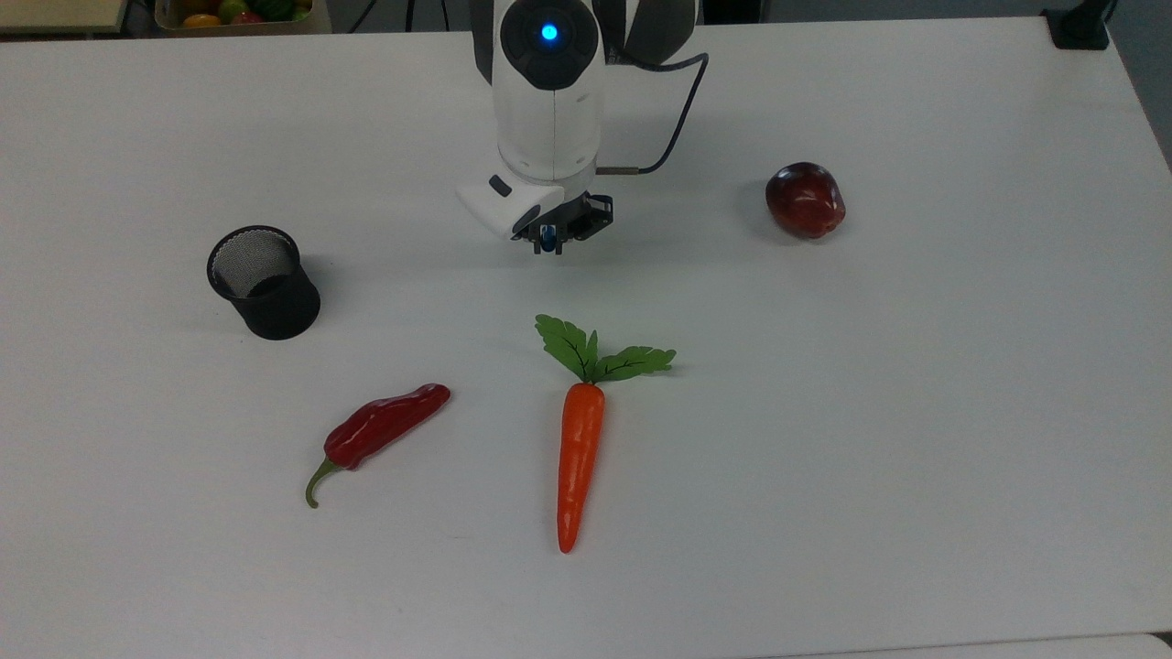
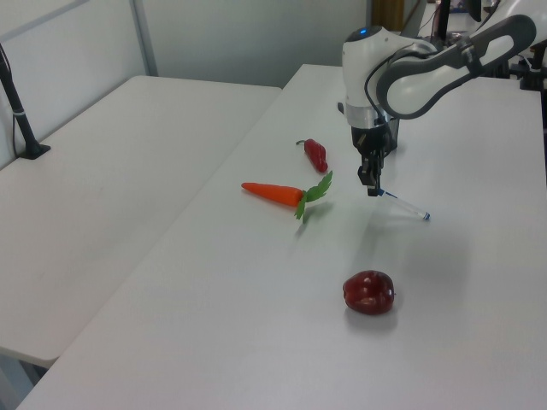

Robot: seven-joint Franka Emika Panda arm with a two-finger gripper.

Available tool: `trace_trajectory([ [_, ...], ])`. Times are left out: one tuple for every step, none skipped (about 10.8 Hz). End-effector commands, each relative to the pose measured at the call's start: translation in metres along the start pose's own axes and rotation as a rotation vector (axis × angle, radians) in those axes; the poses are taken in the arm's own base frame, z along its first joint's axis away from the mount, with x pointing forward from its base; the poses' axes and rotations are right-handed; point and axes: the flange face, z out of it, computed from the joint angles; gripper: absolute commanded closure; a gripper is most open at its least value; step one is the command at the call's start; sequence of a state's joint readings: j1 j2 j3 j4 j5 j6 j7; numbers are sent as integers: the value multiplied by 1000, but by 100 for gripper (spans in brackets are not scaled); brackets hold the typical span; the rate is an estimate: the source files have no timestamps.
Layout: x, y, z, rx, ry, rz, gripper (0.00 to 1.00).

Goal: Take marker pen

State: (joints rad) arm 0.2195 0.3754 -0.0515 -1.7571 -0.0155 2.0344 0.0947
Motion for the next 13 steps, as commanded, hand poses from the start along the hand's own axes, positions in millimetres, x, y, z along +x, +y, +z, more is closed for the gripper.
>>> trace_trajectory([
  [3, 4, -5, -12, 26, 7, 45],
  [3, 4, -6, -13, 27, 7, 22],
  [5, 4, -14, -14, 36, 7, 9],
  [4, 4, -21, -15, 47, 4, 0],
  [3, 4, -31, -15, 61, 3, 0],
  [0, 5, -47, -12, 82, 1, 0],
  [-5, 6, -63, -10, 98, 2, 0],
  [-12, 8, -77, -9, 96, 3, 0],
  [-21, 11, -98, -7, 102, 8, 0],
  [-33, 17, -121, -6, 103, 12, 0],
  [-46, 24, -144, -4, 105, 21, 0],
  [-59, 36, -165, 0, 111, 37, 0],
  [-72, 45, -180, 1, 101, 48, 0],
])
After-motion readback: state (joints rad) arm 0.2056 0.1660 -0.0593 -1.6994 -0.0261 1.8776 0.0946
